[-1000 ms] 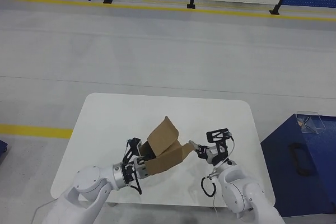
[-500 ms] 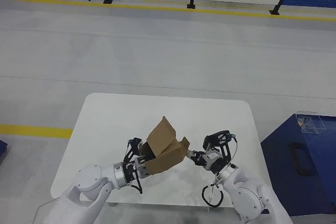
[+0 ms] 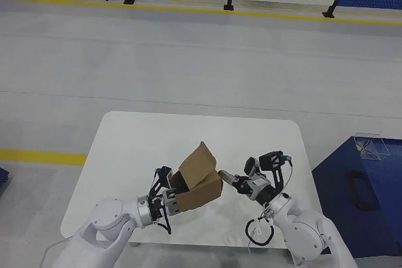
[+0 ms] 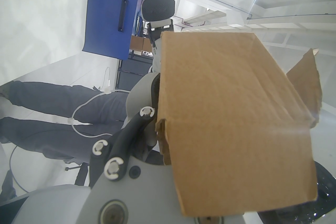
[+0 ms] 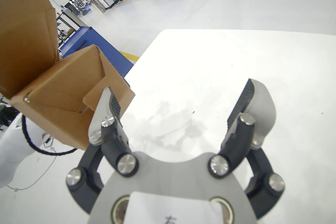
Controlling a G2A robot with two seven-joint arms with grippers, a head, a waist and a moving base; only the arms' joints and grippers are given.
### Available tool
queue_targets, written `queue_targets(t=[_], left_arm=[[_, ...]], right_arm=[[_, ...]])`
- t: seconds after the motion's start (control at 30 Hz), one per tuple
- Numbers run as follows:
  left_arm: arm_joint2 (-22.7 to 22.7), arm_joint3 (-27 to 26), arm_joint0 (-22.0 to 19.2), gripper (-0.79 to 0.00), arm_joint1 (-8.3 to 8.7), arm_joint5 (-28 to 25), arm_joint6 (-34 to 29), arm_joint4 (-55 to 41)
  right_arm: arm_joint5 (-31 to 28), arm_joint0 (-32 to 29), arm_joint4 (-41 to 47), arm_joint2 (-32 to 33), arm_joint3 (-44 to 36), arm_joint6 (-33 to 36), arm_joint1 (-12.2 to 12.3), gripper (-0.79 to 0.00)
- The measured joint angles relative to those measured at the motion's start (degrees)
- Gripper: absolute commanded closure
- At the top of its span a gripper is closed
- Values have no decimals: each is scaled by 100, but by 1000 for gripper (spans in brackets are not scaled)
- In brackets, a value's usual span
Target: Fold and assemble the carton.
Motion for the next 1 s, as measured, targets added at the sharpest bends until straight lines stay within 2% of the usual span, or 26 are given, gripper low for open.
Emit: queue_targets(t=[0.73,1.0], left_arm=[[5,-105,73,0,3,43,37,109],[11,-165,142,0,3,6,37,101]], right_arm=[[40,-170,-1125,-260,-264,-233,33,-785],[59,-238,-1027,-279,-317,-290,30,-785]])
